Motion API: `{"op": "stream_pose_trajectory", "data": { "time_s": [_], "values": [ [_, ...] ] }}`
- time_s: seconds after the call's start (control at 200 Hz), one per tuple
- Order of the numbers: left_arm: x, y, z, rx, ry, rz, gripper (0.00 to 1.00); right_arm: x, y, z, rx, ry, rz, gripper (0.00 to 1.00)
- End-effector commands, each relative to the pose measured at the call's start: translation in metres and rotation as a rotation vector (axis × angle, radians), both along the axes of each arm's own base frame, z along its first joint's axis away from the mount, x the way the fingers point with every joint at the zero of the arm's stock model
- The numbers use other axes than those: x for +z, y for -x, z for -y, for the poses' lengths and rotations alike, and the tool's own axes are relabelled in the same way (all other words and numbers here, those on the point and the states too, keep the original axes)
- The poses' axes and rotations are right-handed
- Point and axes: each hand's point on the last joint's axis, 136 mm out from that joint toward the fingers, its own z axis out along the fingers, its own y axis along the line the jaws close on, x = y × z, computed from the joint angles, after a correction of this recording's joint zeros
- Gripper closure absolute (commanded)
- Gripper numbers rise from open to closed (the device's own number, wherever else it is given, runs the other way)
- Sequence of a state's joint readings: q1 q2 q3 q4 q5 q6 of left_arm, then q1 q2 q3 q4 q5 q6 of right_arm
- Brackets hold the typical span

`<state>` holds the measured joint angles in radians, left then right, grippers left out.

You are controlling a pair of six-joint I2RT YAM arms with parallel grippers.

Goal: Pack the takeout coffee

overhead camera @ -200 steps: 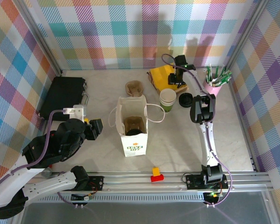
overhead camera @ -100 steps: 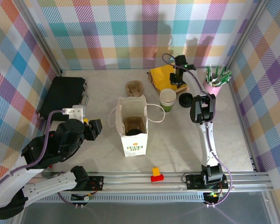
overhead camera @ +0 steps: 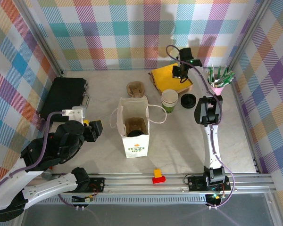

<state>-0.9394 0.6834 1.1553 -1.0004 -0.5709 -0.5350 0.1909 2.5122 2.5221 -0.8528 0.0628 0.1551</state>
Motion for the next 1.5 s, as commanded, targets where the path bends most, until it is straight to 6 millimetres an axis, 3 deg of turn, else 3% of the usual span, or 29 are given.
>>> {"op": "stream_pose_trajectory", "data": {
  "time_s": [0.0,0.05,0.255,0.41,0.78,0.985,1.12,1.255,1.495],
  "values": [
    [0.003,0.002,-0.012,0.038,0.006,0.007,0.43,0.030,-0.001,-0.007,0.015,-0.022,0.058,0.61],
    [0.003,0.002,-0.012,0.038,0.006,0.006,0.43,0.024,-0.002,-0.006,0.011,-0.013,0.051,0.49],
    [0.002,0.003,-0.012,0.040,0.009,0.003,0.43,-0.013,-0.004,-0.006,0.011,0.001,-0.007,0.25],
    [0.001,0.003,-0.014,0.044,0.005,0.000,0.43,-0.038,-0.003,-0.004,0.012,0.014,-0.047,0.20],
    [-0.001,0.002,-0.011,0.044,0.007,-0.002,0.43,-0.081,0.010,0.005,-0.043,0.068,-0.157,0.18],
    [-0.001,0.002,-0.010,0.043,0.009,-0.002,0.43,-0.099,0.015,0.007,-0.067,0.068,-0.199,0.22],
    [-0.001,0.002,-0.011,0.045,0.010,-0.004,0.43,-0.097,0.015,0.004,-0.065,0.048,-0.199,0.36],
    [-0.001,0.003,-0.012,0.045,0.012,-0.006,0.43,-0.080,0.011,-0.001,-0.058,0.014,-0.167,0.52],
    [-0.002,0.003,-0.012,0.045,0.012,-0.007,0.43,-0.033,0.005,-0.008,-0.039,-0.035,-0.081,0.65]
  ]
}}
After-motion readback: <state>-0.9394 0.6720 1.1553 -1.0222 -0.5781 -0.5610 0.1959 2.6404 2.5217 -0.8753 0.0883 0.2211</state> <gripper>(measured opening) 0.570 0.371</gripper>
